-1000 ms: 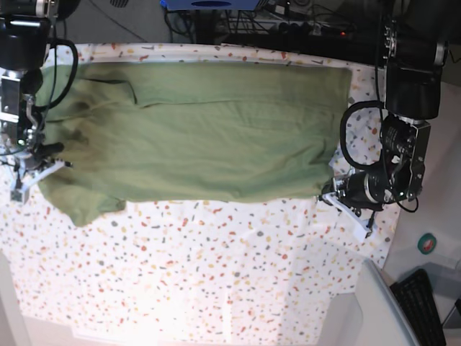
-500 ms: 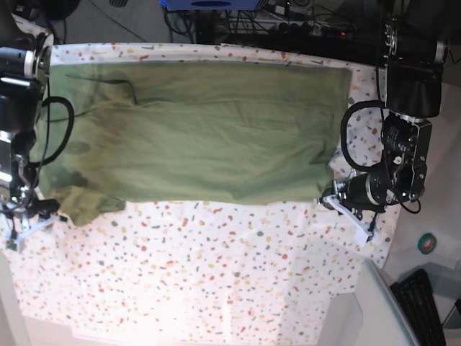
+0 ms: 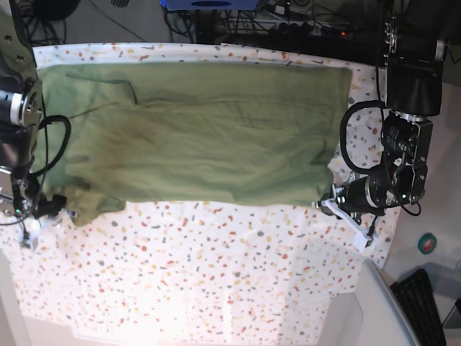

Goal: Layout the t-shirt on the table in an organized manner, then fold the t-shirt properly
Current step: 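Release and regrasp the folded edge with both grippers, then fold the grasped edge further over the shirt with both grippers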

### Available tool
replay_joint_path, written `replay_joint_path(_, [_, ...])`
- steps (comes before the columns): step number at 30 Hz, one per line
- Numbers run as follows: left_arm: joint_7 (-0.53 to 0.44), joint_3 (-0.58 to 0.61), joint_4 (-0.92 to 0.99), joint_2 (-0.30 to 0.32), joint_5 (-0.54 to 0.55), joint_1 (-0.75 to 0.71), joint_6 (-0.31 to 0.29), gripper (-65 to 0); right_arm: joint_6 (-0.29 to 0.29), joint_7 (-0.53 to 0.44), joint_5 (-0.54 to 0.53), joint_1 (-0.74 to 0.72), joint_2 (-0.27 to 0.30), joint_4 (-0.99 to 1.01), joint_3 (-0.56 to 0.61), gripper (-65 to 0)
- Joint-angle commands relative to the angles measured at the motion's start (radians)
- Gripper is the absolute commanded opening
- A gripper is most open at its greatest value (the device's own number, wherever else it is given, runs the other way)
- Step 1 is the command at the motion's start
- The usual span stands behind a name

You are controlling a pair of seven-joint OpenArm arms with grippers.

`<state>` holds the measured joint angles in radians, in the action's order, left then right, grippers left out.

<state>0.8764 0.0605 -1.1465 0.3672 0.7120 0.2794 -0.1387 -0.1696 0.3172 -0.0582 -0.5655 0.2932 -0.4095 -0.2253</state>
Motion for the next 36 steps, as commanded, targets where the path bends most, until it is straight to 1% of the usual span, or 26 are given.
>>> replay_joint_path(1, [-0.013,-0.006,-0.017,0.013,0.013,0.022,-0.005,-65.0,0.0,-0.019,0.001,-0.034,0.01,-0.012,-0.003,-35.0])
replay_joint_path(9, [-0.013,-0.006,-0.017,0.013,0.013,0.021,-0.005,-65.0,-0.002,-0.025,0.007,0.0,0.013,0.004,-0.001,-35.0])
replay_joint_path(18, [-0.013,-0.006,-0.017,0.013,0.013,0.011,-0.005,-65.0,-0.002,-0.149,0.007,0.022,0.01,0.079,-0.001,-36.0])
replay_joint_path(19, [-0.013,-0.006,-0.017,0.013,0.013,0.01,-0.005,-65.0,-0.002,-0.166,0.007,0.022,0.01,0.08,-0.001,-37.1])
replay_joint_path(20, [-0.013,-0.006,-0.017,0.013,0.013,0.008,-0.005,-65.0,-0.002,-0.181,0.007,0.022,0.01,0.08,-0.001,-40.1])
replay_joint_path(21, [-0.013,-0.006,-0.017,0.013,0.013,0.007,-0.005,-65.0,-0.002,-0.197,0.007,0.023,0.011,0.08,-0.001,-45.0])
replay_joint_path(22, [-0.013,-0.006,-0.017,0.013,0.013,0.007,-0.005,-65.0,-0.002,-0.212,0.007,0.023,0.011,0.08,-0.003,-51.6])
replay_joint_path(23, [-0.013,-0.006,-0.017,0.013,0.013,0.005,-0.005,-65.0,-0.002,-0.226,0.007,0.023,0.011,0.079,-0.004,-59.9])
replay_joint_path(24, [-0.013,-0.006,-0.017,0.013,0.013,0.005,-0.005,-65.0,-0.002,-0.232,0.007,0.023,0.011,0.079,-0.004,-65.0])
replay_joint_path(29, [-0.01,-0.006,-0.022,0.013,0.014,0.005,-0.005,-65.0,-0.002,-0.232,0.007,0.017,0.011,0.076,-0.004,-65.0])
replay_joint_path(33, [0.065,-0.008,-0.122,0.01,0.014,-0.015,-0.005,-65.0,-0.002,-0.229,0.007,0.032,0.011,0.03,-0.004,-65.0])
replay_joint_path(36, [0.071,-0.008,-0.175,0.011,0.014,-0.036,-0.005,-65.0,-0.002,-0.2,0.007,0.065,0.011,-0.039,-0.004,-65.0])
